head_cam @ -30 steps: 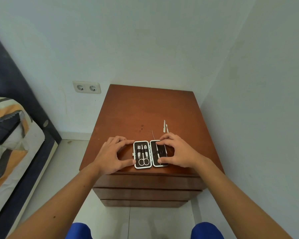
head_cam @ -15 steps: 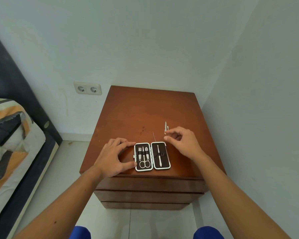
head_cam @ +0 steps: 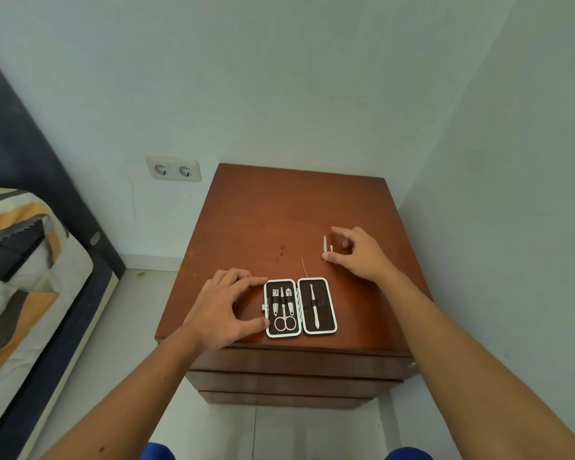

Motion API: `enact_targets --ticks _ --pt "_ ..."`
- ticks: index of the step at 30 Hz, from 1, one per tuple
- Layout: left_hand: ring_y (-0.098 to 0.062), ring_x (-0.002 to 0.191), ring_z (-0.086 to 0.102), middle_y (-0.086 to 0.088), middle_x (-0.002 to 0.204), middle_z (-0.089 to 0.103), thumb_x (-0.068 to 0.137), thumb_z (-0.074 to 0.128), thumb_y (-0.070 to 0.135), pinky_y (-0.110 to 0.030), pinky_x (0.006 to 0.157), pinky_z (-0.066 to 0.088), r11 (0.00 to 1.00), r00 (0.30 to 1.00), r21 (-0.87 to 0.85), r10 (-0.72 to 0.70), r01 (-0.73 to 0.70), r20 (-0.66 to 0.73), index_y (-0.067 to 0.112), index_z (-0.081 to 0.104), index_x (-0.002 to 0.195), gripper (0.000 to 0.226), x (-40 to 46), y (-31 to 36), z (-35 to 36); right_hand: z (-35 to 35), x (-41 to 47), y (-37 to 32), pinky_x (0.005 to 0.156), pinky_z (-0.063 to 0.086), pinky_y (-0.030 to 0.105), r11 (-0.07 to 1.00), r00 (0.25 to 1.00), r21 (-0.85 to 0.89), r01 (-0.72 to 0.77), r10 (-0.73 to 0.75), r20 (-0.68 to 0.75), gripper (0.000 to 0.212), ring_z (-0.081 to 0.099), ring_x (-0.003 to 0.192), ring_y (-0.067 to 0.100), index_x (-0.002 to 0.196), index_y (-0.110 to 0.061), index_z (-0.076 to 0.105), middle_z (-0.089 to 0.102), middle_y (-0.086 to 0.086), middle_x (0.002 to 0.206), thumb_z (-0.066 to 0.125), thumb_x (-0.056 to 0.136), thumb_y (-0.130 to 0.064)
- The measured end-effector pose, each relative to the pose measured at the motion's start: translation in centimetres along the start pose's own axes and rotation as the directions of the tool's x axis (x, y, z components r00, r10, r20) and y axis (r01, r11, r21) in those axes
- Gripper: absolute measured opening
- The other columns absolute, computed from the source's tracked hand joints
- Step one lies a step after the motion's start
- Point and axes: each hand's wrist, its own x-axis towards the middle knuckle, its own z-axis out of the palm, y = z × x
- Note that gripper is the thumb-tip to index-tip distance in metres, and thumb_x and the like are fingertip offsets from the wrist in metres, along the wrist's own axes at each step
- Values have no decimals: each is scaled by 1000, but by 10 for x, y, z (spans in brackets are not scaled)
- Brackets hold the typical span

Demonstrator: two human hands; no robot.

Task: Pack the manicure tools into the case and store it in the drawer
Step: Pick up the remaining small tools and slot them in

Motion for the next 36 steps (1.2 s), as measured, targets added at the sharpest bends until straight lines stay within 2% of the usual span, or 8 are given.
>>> enact_targets --ticks 8,14,18,21,25,28,32,36 --pt "-1 123 35 24 131 45 72 68 73 -27 102 28 1000 1000 17 -6 6 4 46 50 142 77 0 2 -1 -3 6 1 81 41 28 997 997 -67 41 -37 66 62 54 96 14 144 -32 62 47 -9 101 80 87 -51" --pt "0 123 34 25 131 44 72 67 74 -26 100 27 1000 1000 22 -9 9 8 47 50 142 77 0 2 -1 -2 8 -1 72 40 24 994 997 -96 57 -53 51 58 54 92 13 137 -36 66 51 -5 101 78 85 -58" --pt "0 122 35 25 129 44 72 68 73 -25 99 27 1000 1000 23 -3 3 4 46 51 142 77 0 3 -1 -1 5 -6 80 44 30 985 994 -146 96 -87 68 61 53 97 16 140 -46 60 49 -8 101 74 85 -66" --pt "-1 122 36 24 128 45 72 69 71 -23 99 26 1000 1000 22 2 -2 -3 46 52 141 76 0 3 -1 2 6 -4 85 46 33 981 992 -158 112 -102 73 52 52 100 16 136 -51 62 53 -4 104 67 88 -70" --pt "1 122 35 25 129 44 72 69 72 -19 99 25 1000 1000 21 1 -1 -4 46 51 141 76 1 3 -1 0 10 5 88 46 32 982 984 -85 168 -161 80 34 54 94 13 134 -53 64 52 -4 99 63 100 -49" --pt "1 122 35 25 128 44 72 69 71 -18 99 23 1000 1000 21 1 -1 -8 46 52 141 75 1 3 -1 -2 12 3 90 46 30 975 974 -101 200 -187 131 39 51 93 7 137 -54 61 49 -5 103 63 103 -34" --pt "0 123 35 25 129 45 72 70 70 -22 100 26 1000 1000 21 -2 2 -5 46 51 141 76 0 2 -1 -1 15 -5 88 49 31 952 951 -160 262 -227 209 36 51 94 9 133 -53 66 48 -6 109 62 104 -31" --pt "1 123 35 25 130 44 72 69 72 -23 100 26 1000 1000 25 -4 4 1 46 50 142 76 1 2 -1 -3 15 -7 87 51 33 954 956 -129 270 -250 155 22 54 91 8 116 -43 78 50 -8 104 76 95 -38"
